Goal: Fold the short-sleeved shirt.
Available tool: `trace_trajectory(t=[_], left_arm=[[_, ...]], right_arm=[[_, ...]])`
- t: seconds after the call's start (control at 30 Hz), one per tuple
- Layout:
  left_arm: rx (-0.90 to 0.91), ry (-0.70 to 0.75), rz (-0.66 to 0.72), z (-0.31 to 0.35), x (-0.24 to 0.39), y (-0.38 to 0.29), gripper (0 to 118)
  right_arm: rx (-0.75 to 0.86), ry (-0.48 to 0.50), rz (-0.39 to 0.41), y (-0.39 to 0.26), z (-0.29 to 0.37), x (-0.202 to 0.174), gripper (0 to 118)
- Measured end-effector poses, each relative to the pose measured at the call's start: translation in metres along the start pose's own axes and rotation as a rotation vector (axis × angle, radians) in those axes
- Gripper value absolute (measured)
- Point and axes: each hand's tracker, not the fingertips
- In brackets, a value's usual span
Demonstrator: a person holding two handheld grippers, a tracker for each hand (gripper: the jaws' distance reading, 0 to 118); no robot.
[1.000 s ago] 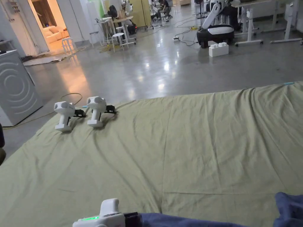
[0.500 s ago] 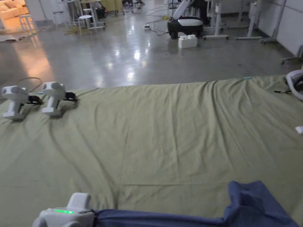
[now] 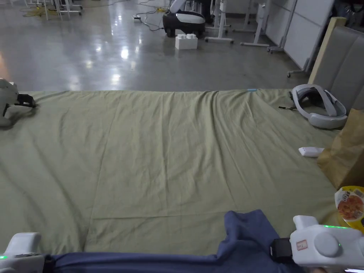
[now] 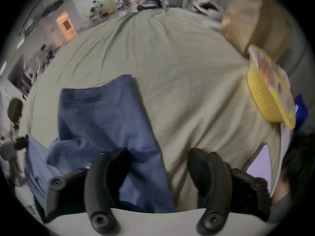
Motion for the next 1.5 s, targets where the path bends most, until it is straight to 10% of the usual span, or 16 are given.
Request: trace_trajectory(t=[0.07,0.57,0.97,1.0,1.03,1.07,1.13,1.5], left_arm=[[0.019,0.006,0.003,0.0,0.0,-0.004,8],[0.26,-0.215,0.197,0.206,-0.054,-0.111,8],[0.152,-0.192,0.255,0.164,-0.047,-0.2,12],[0.172,-0.199,0.273,0.166,-0.048,-0.199,32],[0.194,-0.182,0.284,0.168,-0.049,-0.196,84],[0.2,-0.142,0.273,0.168,-0.05,-0.192,105],[0.26,-0.124,0.253,0.183,-0.053,-0.189,106],[0.826,-0.094,0.144,0.363,-0.013,-0.161,107]], right_arm=[[0.004,0.034,0.035,-0.006,0.015,-0.015,4],[0.303,0.201,-0.05,-0.112,0.172,0.029,3],[0.159,0.135,-0.016,-0.209,0.15,0.021,3],[0.161,0.134,-0.02,-0.209,0.148,0.02,5],[0.175,0.128,-0.025,-0.209,0.147,0.018,23],[0.199,0.112,-0.029,-0.209,0.148,0.017,49],[0.21,0.074,-0.036,-0.208,0.141,0.025,91],[0.727,0.139,-0.004,-0.204,0.288,-0.008,91]])
